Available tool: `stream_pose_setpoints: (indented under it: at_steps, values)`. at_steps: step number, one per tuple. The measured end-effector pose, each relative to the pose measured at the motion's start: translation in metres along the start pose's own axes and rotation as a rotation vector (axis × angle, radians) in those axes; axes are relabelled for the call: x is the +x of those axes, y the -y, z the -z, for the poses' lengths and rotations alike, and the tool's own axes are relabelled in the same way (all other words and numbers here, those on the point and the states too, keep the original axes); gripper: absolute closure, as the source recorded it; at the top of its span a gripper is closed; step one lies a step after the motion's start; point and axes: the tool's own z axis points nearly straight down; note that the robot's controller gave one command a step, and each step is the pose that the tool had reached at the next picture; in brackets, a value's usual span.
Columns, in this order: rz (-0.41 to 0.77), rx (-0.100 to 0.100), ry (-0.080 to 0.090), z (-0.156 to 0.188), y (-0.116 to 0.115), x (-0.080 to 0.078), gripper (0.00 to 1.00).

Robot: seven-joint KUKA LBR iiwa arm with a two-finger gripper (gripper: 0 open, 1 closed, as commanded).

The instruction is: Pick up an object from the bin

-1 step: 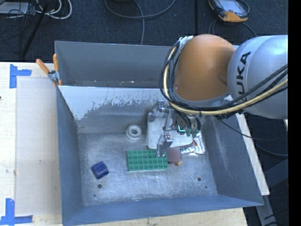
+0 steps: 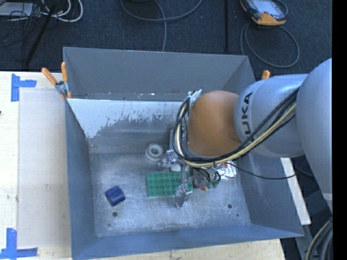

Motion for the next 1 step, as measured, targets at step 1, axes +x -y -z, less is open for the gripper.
stream_pose_setpoints:
  at_steps: [1]
  values:
    - [-0.004,0.0,0.005,0.0036,0.0005,-0.0017,1.0]
